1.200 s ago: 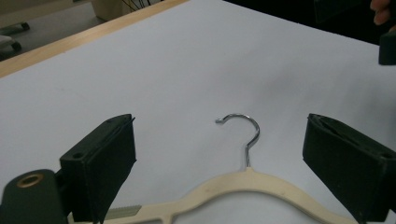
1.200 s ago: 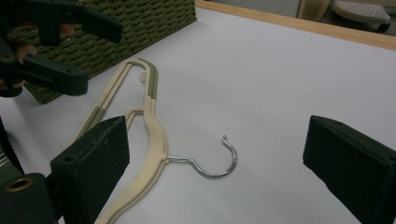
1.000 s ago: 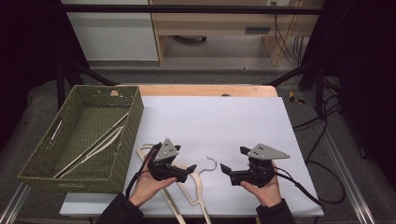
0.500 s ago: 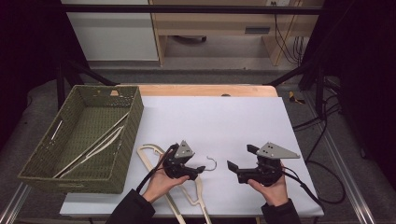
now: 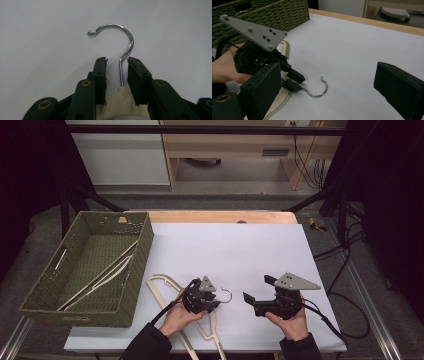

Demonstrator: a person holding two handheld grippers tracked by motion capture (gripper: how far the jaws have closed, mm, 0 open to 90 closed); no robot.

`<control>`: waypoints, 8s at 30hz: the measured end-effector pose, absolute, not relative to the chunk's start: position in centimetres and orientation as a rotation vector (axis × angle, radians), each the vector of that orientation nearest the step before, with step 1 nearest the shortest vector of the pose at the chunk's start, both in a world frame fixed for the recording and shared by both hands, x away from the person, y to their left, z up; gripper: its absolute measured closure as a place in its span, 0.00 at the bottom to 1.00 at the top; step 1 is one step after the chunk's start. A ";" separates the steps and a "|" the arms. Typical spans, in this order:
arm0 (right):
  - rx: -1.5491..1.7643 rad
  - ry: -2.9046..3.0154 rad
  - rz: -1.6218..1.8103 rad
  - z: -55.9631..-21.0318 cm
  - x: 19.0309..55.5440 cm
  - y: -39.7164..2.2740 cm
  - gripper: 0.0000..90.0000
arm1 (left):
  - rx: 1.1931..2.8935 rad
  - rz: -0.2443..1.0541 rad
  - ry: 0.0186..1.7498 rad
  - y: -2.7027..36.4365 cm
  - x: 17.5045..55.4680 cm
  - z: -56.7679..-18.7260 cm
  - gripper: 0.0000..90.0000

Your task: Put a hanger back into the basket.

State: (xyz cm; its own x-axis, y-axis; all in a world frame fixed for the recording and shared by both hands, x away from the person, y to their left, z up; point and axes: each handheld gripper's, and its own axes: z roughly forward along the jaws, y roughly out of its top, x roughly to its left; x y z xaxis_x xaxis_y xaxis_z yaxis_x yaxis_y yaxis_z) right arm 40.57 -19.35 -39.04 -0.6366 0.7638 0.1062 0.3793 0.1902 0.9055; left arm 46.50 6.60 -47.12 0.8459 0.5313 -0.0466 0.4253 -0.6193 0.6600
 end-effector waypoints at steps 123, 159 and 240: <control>0.928 2.695 1.701 -40.4 40.6 -12.2 0.96 | 2.190 0.192 0.500 15.5 42.0 -39.8 0.68; 0.948 2.297 1.644 -39.3 40.7 -15.8 0.49 | 2.077 0.250 0.548 16.0 39.8 -37.9 0.95; 1.144 2.014 1.529 -38.6 41.1 -23.1 0.03 | 1.897 0.841 1.000 40.7 47.5 -30.8 0.94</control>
